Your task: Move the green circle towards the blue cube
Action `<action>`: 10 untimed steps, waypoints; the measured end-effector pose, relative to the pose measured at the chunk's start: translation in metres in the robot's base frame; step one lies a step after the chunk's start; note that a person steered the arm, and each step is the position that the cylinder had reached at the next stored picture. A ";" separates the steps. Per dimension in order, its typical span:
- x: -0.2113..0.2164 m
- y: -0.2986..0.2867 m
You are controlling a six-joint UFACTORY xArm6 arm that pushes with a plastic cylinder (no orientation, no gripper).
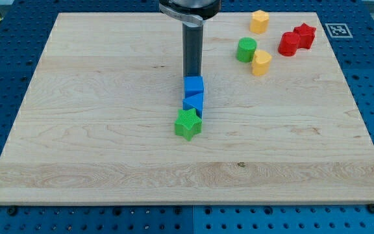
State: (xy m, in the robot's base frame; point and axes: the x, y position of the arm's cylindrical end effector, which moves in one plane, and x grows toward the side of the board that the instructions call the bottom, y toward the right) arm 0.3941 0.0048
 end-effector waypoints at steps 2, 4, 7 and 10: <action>-0.050 -0.005; -0.107 0.063; -0.089 0.155; -0.058 0.049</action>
State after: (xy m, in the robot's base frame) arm 0.3359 0.0542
